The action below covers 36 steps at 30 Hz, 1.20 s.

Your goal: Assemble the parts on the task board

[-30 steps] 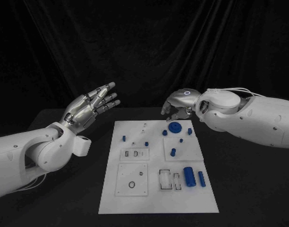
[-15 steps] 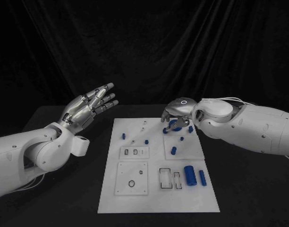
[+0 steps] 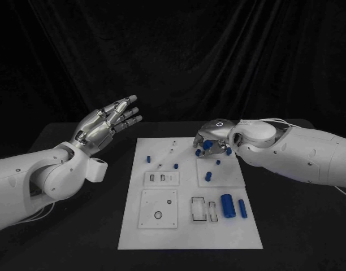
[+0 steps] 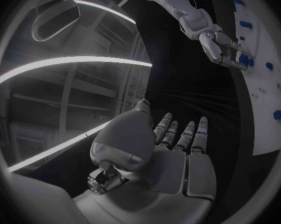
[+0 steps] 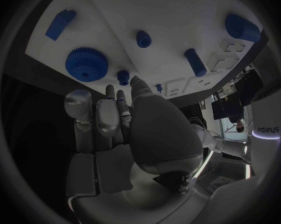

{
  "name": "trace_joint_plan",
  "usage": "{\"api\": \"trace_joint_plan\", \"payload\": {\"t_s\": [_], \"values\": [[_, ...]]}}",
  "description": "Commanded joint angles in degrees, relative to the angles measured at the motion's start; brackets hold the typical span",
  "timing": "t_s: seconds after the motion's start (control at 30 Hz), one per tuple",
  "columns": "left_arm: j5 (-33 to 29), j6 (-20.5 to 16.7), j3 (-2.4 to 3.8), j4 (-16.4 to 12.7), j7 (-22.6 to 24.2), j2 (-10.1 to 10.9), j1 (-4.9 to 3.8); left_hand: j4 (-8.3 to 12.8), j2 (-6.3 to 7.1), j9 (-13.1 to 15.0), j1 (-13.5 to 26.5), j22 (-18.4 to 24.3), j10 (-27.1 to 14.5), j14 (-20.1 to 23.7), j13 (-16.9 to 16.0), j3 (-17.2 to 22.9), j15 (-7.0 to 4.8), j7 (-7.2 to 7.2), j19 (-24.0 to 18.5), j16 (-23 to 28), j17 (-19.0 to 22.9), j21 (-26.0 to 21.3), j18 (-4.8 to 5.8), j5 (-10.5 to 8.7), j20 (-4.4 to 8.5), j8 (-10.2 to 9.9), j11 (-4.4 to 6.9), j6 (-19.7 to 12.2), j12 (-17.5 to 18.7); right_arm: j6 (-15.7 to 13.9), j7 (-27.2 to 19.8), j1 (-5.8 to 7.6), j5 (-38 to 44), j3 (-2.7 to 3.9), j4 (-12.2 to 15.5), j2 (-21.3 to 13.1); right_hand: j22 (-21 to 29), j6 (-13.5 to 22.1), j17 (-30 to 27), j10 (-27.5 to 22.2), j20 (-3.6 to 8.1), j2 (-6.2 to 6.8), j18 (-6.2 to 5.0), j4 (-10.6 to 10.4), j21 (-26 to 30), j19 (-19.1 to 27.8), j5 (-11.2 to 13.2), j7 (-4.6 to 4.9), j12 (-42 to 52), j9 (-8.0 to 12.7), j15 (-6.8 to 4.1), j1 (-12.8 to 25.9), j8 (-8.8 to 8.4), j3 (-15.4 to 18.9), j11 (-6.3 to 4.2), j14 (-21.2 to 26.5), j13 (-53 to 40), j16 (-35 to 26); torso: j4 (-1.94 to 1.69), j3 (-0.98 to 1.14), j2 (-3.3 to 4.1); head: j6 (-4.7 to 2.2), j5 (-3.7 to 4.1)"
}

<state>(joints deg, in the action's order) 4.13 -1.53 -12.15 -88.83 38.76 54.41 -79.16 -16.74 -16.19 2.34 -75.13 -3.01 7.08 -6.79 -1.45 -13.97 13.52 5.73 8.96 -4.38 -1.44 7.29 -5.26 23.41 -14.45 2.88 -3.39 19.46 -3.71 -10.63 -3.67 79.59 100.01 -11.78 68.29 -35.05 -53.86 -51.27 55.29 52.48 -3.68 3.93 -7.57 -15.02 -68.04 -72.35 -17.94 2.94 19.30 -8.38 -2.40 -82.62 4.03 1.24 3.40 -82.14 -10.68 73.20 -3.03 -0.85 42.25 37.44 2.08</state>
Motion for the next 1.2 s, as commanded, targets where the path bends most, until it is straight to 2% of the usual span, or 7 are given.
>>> {"api": "trace_joint_plan", "payload": {"t_s": [0.03,0.07,0.17,0.27,0.7,0.83,1.2], "values": [[-0.01,0.76,0.07,0.00,2.68,-0.05,-0.19,-0.01,-0.13,0.05,-0.64,0.05,-0.01,0.15,-0.06,0.06,0.36,-0.05,0.05,0.33,0.03,-0.35,0.32,0.17,-0.37,0.40,-0.34,0.29,-0.24,0.44,-0.52,-0.18,0.65,0.04,-0.10,0.04,0.37,0.20,-0.43,-0.67,-0.12,0.58,-0.07,0.27,0.54,0.63,-2.33,0.14,0.12,-0.03,-0.01,-0.31,-0.06,-1.00,0.09,0.70,-0.32,-0.47,-0.03,-0.02,-0.01,0.18,0.07],[-0.01,0.78,0.07,0.00,2.67,-0.05,-0.19,-0.01,-0.13,0.05,-0.64,0.05,-0.01,0.15,-0.06,0.06,0.36,-0.05,0.05,0.33,0.03,-0.35,0.32,0.17,-0.37,0.40,-0.34,0.29,-0.24,0.37,-0.64,-0.19,0.65,0.04,-0.11,0.06,0.26,-0.20,-0.45,-0.79,-0.12,0.86,-0.11,0.51,0.68,0.75,-7.30,0.08,0.21,-0.17,-0.04,-0.80,0.12,-2.11,0.05,0.81,-0.55,-0.50,-0.06,-0.01,-0.01,0.19,0.10],[-0.01,0.84,0.07,0.00,2.63,-0.07,-0.19,-0.02,-0.17,0.07,-0.68,0.06,0.00,0.15,-0.06,0.09,0.37,0.02,0.04,0.34,0.03,-0.35,0.26,0.21,-0.45,0.43,-0.41,0.47,-0.24,0.08,-1.11,-0.21,0.65,0.04,-0.20,0.13,0.38,-0.66,-1.05,-0.77,-0.19,1.55,-0.16,0.60,1.09,1.06,-11.90,0.16,0.24,-0.36,-0.01,-1.31,0.23,-4.19,0.14,1.16,-0.78,-0.87,-0.05,-0.01,-0.06,0.34,0.04],[-0.01,0.87,0.07,0.01,2.55,-0.08,-0.19,-0.02,-0.17,0.07,-0.68,0.06,0.00,0.15,-0.06,0.09,0.37,0.02,0.04,0.34,0.03,-0.35,0.26,0.21,-0.45,0.43,-0.41,0.47,-0.24,-0.34,-1.58,-0.23,0.65,0.04,-0.30,0.19,0.26,-1.48,-1.26,-0.36,-0.17,2.14,-0.19,0.50,1.26,1.16,-14.29,0.10,0.33,-0.68,-0.05,-1.58,0.52,-6.07,0.09,1.30,-0.92,-1.01,-0.02,0.02,-0.09,0.43,0.03],[-0.01,1.03,0.06,0.15,2.25,-0.17,-0.18,0.02,-0.21,0.10,-0.92,0.09,0.06,0.03,-0.07,0.23,0.41,0.18,0.05,0.30,0.00,-0.32,0.06,0.54,-0.67,0.52,-0.53,0.86,-0.26,-0.57,-2.66,-0.72,0.65,0.04,-1.32,0.66,0.10,-2.35,-1.76,0.32,-0.07,3.06,-0.24,0.45,1.50,1.32,-14.15,-0.35,0.48,-1.26,-0.10,-1.76,0.83,-8.56,-0.05,1.52,-1.09,-1.32,0.03,0.05,-0.23,1.16,0.04],[-0.01,1.09,0.06,0.19,2.16,-0.19,-0.18,0.03,-0.19,0.14,-1.03,0.09,0.08,-0.03,-0.07,0.27,0.43,0.23,0.08,0.27,-0.01,-0.29,-0.02,0.64,-0.76,0.59,-0.58,1.23,-0.27,-0.65,-2.87,-1.14,0.65,0.04,-1.72,0.84,0.07,-2.47,-1.77,0.45,-0.07,3.38,-0.25,0.31,1.60,1.38,-13.45,-0.43,0.53,-1.45,-0.09,-1.42,0.87,-9.08,-0.04,1.55,-1.16,-1.35,0.03,0.00,-0.26,1.47,-0.09],[-0.01,1.42,0.06,0.09,1.86,-0.18,-0.18,0.04,-0.12,0.25,-1.36,0.13,0.22,-0.12,-0.09,0.39,0.49,0.44,0.04,0.25,-0.02,-0.31,-0.24,0.87,-1.02,0.83,-0.77,2.21,-0.33,-2.22,-3.88,-1.64,0.65,0.05,-2.72,1.23,0.32,-4.28,-2.64,0.99,0.11,3.97,-0.38,1.46,2.27,1.83,-14.12,-0.60,1.12,-3.08,-0.30,-2.21,2.00,-11.82,-0.36,1.98,-1.66,-1.97,-0.07,0.00,-0.32,1.92,-0.04]]}}
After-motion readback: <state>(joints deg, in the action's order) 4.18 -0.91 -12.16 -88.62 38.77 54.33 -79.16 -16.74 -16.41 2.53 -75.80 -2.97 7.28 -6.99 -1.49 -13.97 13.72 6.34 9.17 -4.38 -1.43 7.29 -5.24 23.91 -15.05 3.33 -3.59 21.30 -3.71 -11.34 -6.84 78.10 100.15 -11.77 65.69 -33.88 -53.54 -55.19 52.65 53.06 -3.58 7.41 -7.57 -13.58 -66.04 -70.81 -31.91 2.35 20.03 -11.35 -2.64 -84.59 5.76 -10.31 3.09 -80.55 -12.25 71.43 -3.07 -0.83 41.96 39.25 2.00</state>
